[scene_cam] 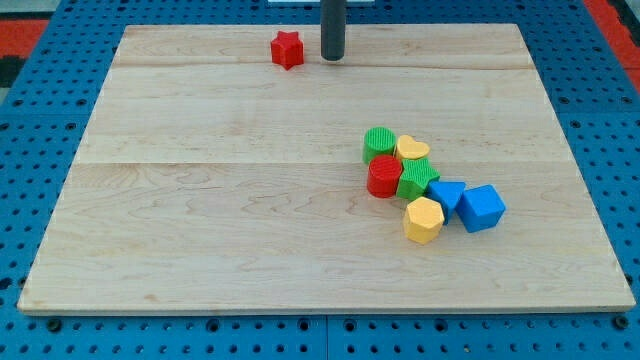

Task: Push the green star into the red circle

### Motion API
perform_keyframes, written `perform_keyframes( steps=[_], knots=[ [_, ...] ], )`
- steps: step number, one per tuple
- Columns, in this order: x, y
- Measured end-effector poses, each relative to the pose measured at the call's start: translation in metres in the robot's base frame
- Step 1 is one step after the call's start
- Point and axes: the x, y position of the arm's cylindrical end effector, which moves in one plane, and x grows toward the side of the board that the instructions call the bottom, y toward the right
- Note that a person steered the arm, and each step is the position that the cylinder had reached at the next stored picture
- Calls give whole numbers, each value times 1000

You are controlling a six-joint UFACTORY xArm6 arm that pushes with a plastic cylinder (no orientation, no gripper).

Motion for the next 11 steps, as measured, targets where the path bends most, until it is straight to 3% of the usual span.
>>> perform_keyframes(
  steps=[2, 6, 9, 11],
  knots=[
    [20, 21],
    [22, 24],
    [22, 53],
    [22, 104]
  ],
)
